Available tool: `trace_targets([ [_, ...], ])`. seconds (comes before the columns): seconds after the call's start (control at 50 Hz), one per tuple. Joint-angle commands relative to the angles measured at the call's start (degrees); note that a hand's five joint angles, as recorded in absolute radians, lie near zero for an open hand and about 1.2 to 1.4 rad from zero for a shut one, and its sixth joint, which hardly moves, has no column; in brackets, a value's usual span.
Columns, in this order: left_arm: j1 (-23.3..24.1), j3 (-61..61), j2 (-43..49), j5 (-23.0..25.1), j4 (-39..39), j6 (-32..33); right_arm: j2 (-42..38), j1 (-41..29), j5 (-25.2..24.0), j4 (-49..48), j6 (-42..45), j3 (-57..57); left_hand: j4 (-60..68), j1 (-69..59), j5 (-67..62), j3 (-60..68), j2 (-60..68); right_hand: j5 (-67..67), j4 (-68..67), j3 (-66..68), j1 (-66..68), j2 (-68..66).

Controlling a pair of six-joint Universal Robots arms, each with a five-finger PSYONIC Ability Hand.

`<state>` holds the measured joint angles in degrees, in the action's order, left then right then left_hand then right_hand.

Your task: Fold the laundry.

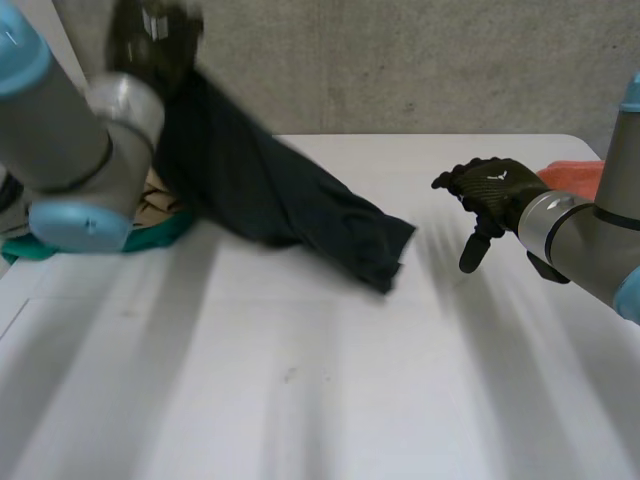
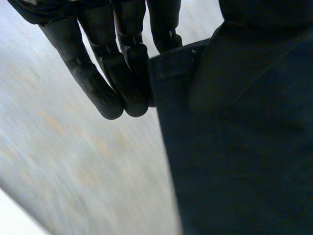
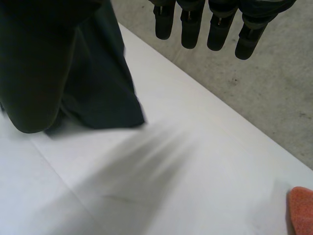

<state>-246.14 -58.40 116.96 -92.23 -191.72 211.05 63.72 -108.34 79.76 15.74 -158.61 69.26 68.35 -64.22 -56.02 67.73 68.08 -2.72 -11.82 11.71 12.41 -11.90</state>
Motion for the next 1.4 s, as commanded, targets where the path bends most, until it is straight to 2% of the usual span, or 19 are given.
trace_targets([
  [0.02, 9.61, 15.23, 3.18, 3.54, -1.82, -7.23, 1.06, 1.02, 0.13, -0.01, -0.56, -0.7, 11.65, -15.78, -13.98, 12.27, 11.92, 2.72, 1.82, -1.71, -2.41, 1.9],
  [0.1, 14.44, 15.51, 8.53, 10.2, 2.92, -8.46, 2.11, 4.0, -0.13, 0.26, -0.91, -1.32, 11.65, -15.78, -13.98, 12.27, 11.92, 2.72, 1.82, -1.71, -2.41, 1.9],
  [0.2, 17.44, 12.08, 12.67, 18.3, 5.65, -9.52, 2.46, 7.61, -0.13, 0.17, -1.52, -2.37, 10.51, -14.63, -12.83, 11.12, 10.77, 2.72, 1.82, -1.71, -2.41, 1.9],
  [0.26, 20.08, 9.36, 14.7, 23.93, 6.44, -10.13, 2.11, 9.81, -0.13, 0.17, -2.14, -3.43, -10.46, 6.34, 8.14, -9.85, -10.2, 2.72, 1.82, -1.71, -2.41, 1.9],
  [0.28, 21.3, 8.31, 15.66, 26.11, 6.97, -10.13, 2.02, 10.42, -0.04, 0.34, -2.05, -3.78, -26.35, 22.23, 24.03, -25.74, -26.09, 2.72, 1.82, -1.71, -2.41, 1.9],
  [0.32, 22.01, 7.34, 16.19, 26.92, 7.58, -9.78, 1.5, 11.92, -0.04, 0.43, -2.14, -4.48, -38.06, 33.93, 35.73, -37.44, -37.79, 2.72, 1.82, -1.71, -2.41, 1.9],
  [0.36, 22.19, 6.63, 16.28, 25.53, 8.55, -9.17, 0.97, 13.06, -0.04, 0.87, -2.05, -5.18, -50.82, 46.7, 48.5, -50.21, -50.56, 2.72, 1.82, -1.71, -2.41, 1.9],
  [0.42, 21.06, 5.93, 14.54, 20.8, 10.13, -8.47, 0.71, 13.76, -0.39, 1.66, -1.79, -5.8, -58.35, 54.22, 56.02, -57.73, -58.08, 2.72, 1.82, -1.71, -2.41, 1.9],
  [0.56, 14.83, 4.7, 7.95, 8.67, 11.45, -9.25, 1.76, 11.84, -1.97, 4.12, 1.28, -5.98, -58.35, 54.22, 56.02, -57.73, -58.08, 2.72, 1.82, -1.71, -2.41, 1.9],
  [0.7, 7.8, 4.78, 6.53, 3.2, 14.51, -8.99, 0.71, 3.42, -1.71, 7.11, 4.62, -7.2, -58.35, 54.22, 56.02, -57.73, -58.08, 2.72, 1.82, -1.71, -2.41, 1.9],
  [0.82, 1.9, 8.12, 10.3, 5.3, 22.34, -8.2, -4.74, -2.05, -1.8, 6.59, 4.54, -11.59, -58.35, 54.22, 56.02, -57.73, -58.08, 2.72, 1.82, -1.71, -2.41, 1.9],
  [0.92, -3.02, 12.24, 16.7, 9.86, 27.97, -5.92, -12.28, -5.82, -1.36, 4.13, 3.66, -17.21, -57.31, 53.19, 54.99, -56.7, -57.05, 2.72, 1.82, -1.71, -2.41, 1.9],
  [1.06, -6.19, 17.43, 24.63, 13.04, 30.79, -1.88, -20.55, -8.12, -0.39, 0.0, 1.47, -22.58, -53.61, 49.48, 51.28, -52.99, -53.34, -3.32, -4.22, 4.33, 3.63, -4.14],
  [1.2, -6.11, 21.22, 29.9, 14.36, 33.42, -0.64, -28.64, -9.61, 3.12, -6.07, 0.41, -28.3, -38.81, 34.69, 36.49, -38.2, -38.55, -16.61, -17.52, 17.63, 16.92, -17.43],
  [1.26, -5.76, 21.4, 30.26, 13.83, 33.69, -0.2, -31.28, -9.79, 5.14, -7.21, 0.41, -30.5, -19.51, 15.39, 17.19, -18.9, -19.25, -30.03, -30.94, 31.05, 30.34, -30.85],
  [1.28, -5.58, 21.4, 29.82, 13.48, 33.61, -0.46, -31.9, -9.7, 5.75, -7.47, 0.15, -31.28, -2.63, -1.5, 0.3, -2.01, -2.36, -40.9, -41.81, 41.92, 41.22, -41.72],
  [1.32, -5.32, 21.31, 28.77, 13.48, 33.34, -0.73, -32.08, -9.7, 6.11, -7.3, -0.38, -31.9, 11.6, -15.72, -13.92, 12.21, 11.86, -56.89, -57.8, 57.91, 57.21, -57.72],
  [1.34, -4.88, 21.05, 27.2, 13.22, 33.43, -1.08, -31.73, -9.7, 6.46, -7.21, -0.82, -32.25, 11.65, -15.78, -13.98, 12.27, 11.92, -67.17, -68.08, 68.19, 67.49, -67.99],
  [1.4, -3.83, 19.73, 22.28, 13.04, 33.6, -1.96, -28.31, -9.17, 6.29, -6.78, -1.79, -32.26, 11.65, -15.78, -13.98, 12.27, 11.92, -67.28, -68.18, 68.29, 67.59, -68.1],
])
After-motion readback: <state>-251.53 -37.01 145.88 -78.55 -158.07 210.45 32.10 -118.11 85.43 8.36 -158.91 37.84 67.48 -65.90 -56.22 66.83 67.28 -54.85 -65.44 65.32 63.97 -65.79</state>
